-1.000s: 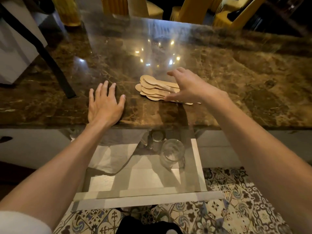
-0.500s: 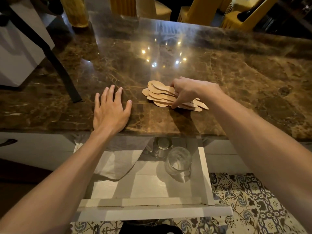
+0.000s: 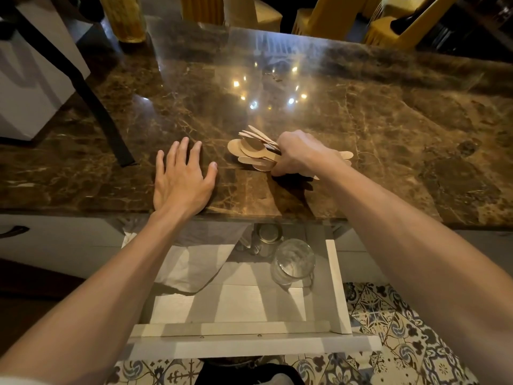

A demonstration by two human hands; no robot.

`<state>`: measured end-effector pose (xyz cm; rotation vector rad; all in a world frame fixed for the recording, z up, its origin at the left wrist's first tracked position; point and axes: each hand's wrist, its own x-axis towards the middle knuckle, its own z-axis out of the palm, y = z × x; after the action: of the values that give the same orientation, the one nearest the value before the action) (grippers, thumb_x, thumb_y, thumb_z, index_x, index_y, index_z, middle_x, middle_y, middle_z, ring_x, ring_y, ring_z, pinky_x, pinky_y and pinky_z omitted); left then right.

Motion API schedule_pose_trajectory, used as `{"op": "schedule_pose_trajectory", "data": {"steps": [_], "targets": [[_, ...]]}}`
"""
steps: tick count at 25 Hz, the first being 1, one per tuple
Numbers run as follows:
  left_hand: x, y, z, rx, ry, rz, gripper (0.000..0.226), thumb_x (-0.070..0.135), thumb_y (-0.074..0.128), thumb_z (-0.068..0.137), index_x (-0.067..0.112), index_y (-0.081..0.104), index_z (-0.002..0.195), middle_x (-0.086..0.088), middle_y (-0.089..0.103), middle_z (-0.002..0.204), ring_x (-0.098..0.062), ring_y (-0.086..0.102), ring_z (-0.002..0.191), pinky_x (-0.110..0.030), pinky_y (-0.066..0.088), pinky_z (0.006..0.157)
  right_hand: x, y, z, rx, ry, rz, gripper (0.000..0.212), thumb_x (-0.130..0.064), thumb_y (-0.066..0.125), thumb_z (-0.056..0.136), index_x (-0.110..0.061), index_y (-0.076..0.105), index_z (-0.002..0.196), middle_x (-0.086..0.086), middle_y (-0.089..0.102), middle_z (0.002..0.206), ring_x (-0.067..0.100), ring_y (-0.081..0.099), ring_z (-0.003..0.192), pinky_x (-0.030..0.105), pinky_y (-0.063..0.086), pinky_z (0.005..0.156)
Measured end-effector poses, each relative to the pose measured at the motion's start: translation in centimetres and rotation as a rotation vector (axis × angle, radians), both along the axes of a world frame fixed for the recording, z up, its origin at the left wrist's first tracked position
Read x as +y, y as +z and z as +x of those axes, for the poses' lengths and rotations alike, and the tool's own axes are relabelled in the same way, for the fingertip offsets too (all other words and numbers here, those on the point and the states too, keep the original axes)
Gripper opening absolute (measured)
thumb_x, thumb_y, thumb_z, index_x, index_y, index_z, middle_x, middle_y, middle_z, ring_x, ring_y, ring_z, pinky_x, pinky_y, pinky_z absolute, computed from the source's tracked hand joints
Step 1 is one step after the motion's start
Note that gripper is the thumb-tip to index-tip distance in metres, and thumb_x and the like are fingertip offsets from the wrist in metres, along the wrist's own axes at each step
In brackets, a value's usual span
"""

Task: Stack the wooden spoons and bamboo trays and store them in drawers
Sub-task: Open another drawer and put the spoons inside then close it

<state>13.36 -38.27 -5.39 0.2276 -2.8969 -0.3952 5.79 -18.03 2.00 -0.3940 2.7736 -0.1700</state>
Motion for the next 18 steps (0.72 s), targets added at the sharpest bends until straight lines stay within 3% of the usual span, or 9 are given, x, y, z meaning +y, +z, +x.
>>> {"op": "schedule_pose_trajectory", "data": {"steps": [2, 4, 6, 8, 10, 12, 14, 18], "targets": [[0.0, 0.0, 0.1, 0.001, -0.005, 0.006, 0.058, 0.047, 0.030, 0.093, 0.018, 0.028, 0.143, -0.008, 0.022, 0.154, -0.021, 0.011, 0.142, -0.042, 0.000, 0.115, 0.2, -0.1, 0.3, 0.067, 0.029, -0.005, 0.022, -0.031, 0.069, 0.077, -0.016, 0.059, 0.090, 0.000, 0.056, 0.075, 0.015, 0.052, 0.066, 0.027, 0.038, 0.051], [0.0, -0.1, 0.1, 0.005, -0.004, 0.008, 0.058, 0.048, 0.030, 0.093, 0.018, 0.028, 0.143, -0.008, 0.023, 0.153, -0.021, 0.012, 0.141, -0.042, 0.000, 0.115, 0.4, 0.3, 0.9, 0.086, 0.012, -0.191, 0.023, -0.029, 0.070, 0.078, -0.018, 0.060, 0.095, -0.004, 0.060, 0.081, 0.010, 0.058, 0.072, 0.021, 0.044, 0.057], [-0.1, -0.4, 0.0, 0.006, 0.005, 0.001, 0.059, 0.049, 0.029, 0.092, 0.018, 0.029, 0.142, -0.008, 0.023, 0.153, -0.021, 0.013, 0.141, -0.042, 0.000, 0.115, 0.4, 1.6, 2.4, 0.152, -0.008, -0.491, 0.023, -0.026, 0.073, 0.074, -0.025, 0.058, 0.092, -0.014, 0.059, 0.078, -0.005, 0.058, 0.070, 0.007, 0.041, 0.054], [-0.2, -0.8, -0.2, 0.001, 0.007, -0.007, 0.060, 0.051, 0.027, 0.091, 0.019, 0.029, 0.142, -0.008, 0.024, 0.153, -0.021, 0.013, 0.141, -0.042, 0.000, 0.114, 0.2, 3.0, 4.5, 0.248, -0.018, -0.850, 0.025, -0.018, 0.074, 0.070, -0.025, 0.057, 0.088, -0.017, 0.058, 0.074, -0.010, 0.058, 0.067, 0.004, 0.042, 0.057], [-0.3, -1.1, -0.4, 0.004, 0.008, -0.008, 0.062, 0.053, 0.026, 0.090, 0.020, 0.030, 0.141, -0.007, 0.025, 0.152, -0.021, 0.015, 0.141, -0.042, 0.000, 0.113, 0.5, 3.7, 7.3, 0.216, -0.090, -1.304, 0.021, -0.011, 0.073, 0.068, -0.025, 0.063, 0.081, -0.013, 0.064, 0.072, -0.003, 0.062, 0.070, 0.014, 0.048, 0.066], [-0.4, -1.3, -0.5, 0.013, 0.015, -0.013, 0.063, 0.054, 0.026, 0.089, 0.020, 0.030, 0.141, -0.007, 0.026, 0.152, -0.021, 0.016, 0.140, -0.041, 0.000, 0.113, 0.6, 2.7, 10.4, 0.053, -0.097, -1.641, 0.031, -0.003, 0.072, 0.070, -0.031, 0.063, 0.078, -0.011, 0.063, 0.072, 0.006, 0.060, 0.072, 0.025, 0.050, 0.071], [-0.4, -1.4, -0.6, 0.015, 0.019, -0.013, 0.063, 0.054, 0.025, 0.088, 0.020, 0.031, 0.141, -0.007, 0.026, 0.152, -0.021, 0.016, 0.140, -0.041, 0.000, 0.113, -0.2, 0.1, 13.8, -0.090, -0.040, -1.671, 0.038, 0.008, 0.070, 0.071, -0.025, 0.057, 0.083, -0.005, 0.057, 0.073, 0.010, 0.056, 0.071, 0.028, 0.050, 0.071], [-0.3, -1.1, -0.7, 0.011, 0.015, -0.001, 0.062, 0.052, 0.026, 0.089, 0.019, 0.030, 0.142, -0.008, 0.025, 0.153, -0.022, 0.014, 0.141, -0.042, 0.000, 0.114, -1.5, -6.6, 18.1, -0.305, -0.159, -1.347, 0.036, 0.011, 0.070, 0.071, -0.022, 0.056, 0.074, 0.011, 0.059, 0.075, 0.025, 0.058, 0.074, 0.050, 0.050, 0.074]]}}
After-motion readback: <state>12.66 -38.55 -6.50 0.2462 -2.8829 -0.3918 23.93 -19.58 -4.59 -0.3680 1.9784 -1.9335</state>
